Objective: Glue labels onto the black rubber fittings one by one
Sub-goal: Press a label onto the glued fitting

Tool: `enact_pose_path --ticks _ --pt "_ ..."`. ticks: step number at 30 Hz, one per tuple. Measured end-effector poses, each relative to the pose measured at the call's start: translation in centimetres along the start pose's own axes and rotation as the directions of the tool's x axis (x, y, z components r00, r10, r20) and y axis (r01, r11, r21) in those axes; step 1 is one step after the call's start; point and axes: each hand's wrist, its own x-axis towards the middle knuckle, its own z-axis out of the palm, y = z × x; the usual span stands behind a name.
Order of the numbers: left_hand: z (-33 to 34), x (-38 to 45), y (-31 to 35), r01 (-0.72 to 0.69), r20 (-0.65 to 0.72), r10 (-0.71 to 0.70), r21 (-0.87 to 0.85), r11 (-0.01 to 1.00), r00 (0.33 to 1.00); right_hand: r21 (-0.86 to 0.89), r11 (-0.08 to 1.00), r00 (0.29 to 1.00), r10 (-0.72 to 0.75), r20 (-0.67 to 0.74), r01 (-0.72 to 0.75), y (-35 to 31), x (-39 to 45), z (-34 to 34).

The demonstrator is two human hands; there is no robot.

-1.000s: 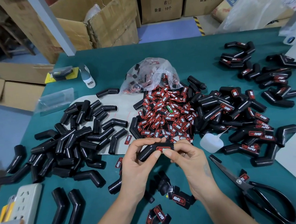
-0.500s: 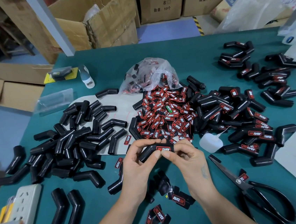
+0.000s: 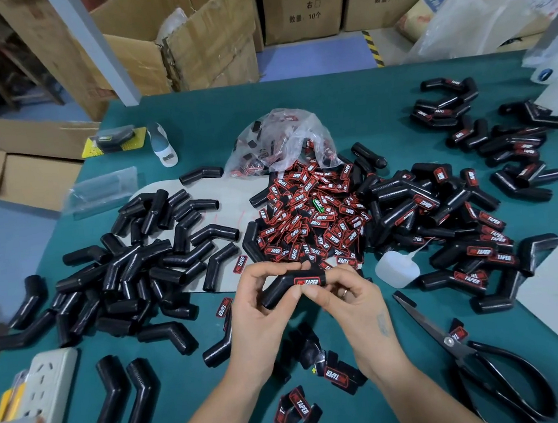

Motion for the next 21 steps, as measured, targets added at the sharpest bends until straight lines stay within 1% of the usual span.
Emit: enact_pose_path --ticks 3,6,9,13,21 --pt "0.0 -0.11 0.16 -0.062 0.01 0.062 0.02 0.998 0.998 0.034 0.999 1.0 0.03 -0.002 -0.03 0.06 0.05 0.0" --pt "-0.04 -0.05 0.38 -0.161 0.03 0.158 0.106 0.981 0.987 0.072 0.997 0.999 0.034 0.03 -0.037 0.0 0.01 -0.06" --pt "-0.1 0.06 0.23 -0.246 0.058 0.24 0.179 0.953 0.969 0.12 0.99 0.996 0.067 0.062 -0.074 -0.09 -0.11 0.0" --pt "-0.48 0.25 -0.18 -0.311 0.109 0.292 0.247 0.918 0.95 0.119 0.989 0.994 0.075 0.082 -0.085 -0.08 -0.12 -0.08" --pt "-0.7 0.44 -0.34 -0.35 0.14 0.322 0.283 0.893 0.936 0.101 0.992 0.994 0.064 0.089 -0.073 0.06 0.19 -0.52"
